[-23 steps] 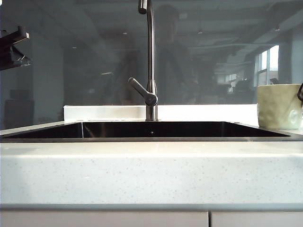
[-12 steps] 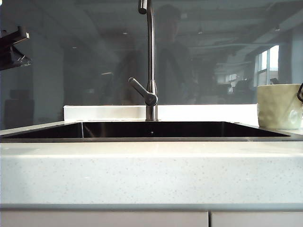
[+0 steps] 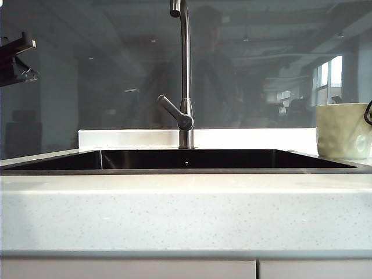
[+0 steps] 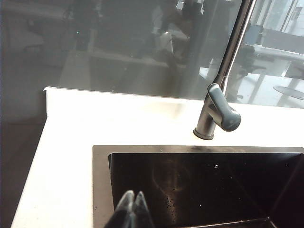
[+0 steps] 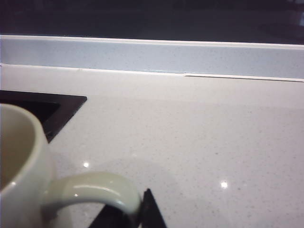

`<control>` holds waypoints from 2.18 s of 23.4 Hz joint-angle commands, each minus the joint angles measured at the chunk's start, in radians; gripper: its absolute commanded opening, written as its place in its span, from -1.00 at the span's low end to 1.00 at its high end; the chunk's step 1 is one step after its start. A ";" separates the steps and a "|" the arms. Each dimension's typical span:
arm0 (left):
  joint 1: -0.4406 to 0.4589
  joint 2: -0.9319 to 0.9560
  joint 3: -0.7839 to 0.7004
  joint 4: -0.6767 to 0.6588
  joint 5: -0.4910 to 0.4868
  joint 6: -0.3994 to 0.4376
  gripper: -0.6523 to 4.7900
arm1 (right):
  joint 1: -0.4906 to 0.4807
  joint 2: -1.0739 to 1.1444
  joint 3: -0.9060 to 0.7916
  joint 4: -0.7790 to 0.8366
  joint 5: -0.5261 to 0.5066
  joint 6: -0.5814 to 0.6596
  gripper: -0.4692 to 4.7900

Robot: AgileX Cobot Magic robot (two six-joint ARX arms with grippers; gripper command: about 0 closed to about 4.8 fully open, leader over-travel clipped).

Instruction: Pick up the mug next to the sink, go to the faucet to get some water, pour the water into the sink, and finally put the mug back to its place.

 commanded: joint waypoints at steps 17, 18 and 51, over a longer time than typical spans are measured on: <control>0.001 -0.002 0.003 0.013 0.004 0.011 -0.78 | 0.000 -0.008 0.004 0.116 -0.009 0.063 -0.84; 0.001 -0.002 0.003 0.013 -0.001 0.011 -0.78 | 0.000 -0.013 0.003 0.128 -0.008 0.081 -0.84; -0.070 1.168 1.314 0.013 0.563 -0.187 0.70 | 0.637 -0.001 0.734 -0.563 0.257 0.254 -0.84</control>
